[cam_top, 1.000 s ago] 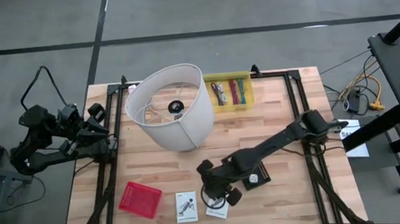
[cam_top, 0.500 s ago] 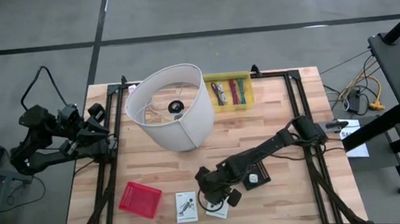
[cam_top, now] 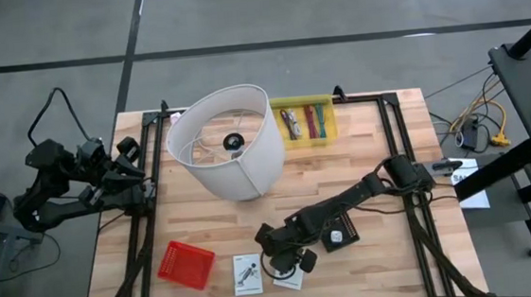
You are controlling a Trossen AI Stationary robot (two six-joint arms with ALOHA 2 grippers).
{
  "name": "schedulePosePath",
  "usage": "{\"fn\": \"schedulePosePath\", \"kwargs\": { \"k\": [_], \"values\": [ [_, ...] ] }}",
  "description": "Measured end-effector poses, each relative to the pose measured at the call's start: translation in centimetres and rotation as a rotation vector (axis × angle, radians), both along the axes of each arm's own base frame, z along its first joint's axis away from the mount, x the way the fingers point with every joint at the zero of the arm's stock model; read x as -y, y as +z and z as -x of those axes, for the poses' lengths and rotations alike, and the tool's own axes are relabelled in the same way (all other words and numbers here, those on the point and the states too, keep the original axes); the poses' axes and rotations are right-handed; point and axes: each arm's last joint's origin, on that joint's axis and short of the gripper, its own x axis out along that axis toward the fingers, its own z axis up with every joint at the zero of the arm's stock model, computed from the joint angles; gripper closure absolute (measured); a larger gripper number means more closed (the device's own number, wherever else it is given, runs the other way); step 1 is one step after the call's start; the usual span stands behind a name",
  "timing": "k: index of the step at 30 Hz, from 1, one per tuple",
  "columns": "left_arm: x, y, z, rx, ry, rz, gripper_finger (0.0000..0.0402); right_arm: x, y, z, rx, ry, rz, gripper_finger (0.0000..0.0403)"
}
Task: Pick and place items into bin
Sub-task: Put the right white box into the red bin
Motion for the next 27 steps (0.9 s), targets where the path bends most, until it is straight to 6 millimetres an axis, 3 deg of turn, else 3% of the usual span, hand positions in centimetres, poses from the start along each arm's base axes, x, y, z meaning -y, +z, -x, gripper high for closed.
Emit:
{"fn": "schedulePosePath", "kwargs": {
  "k": [12,27],
  "values": [
    [0.0,0.0,0.0,0.000,0.000,0.000,0.0350,0.3,-0.6,0.2,-0.010,0.087,-0.001,0.0269],
    [0.0,0.0,0.0,0.000,0.000,0.000,0.0350,1.2,-2.0,1.0,-0.099,0.107,-0.106,0.0339]
  ]
}}
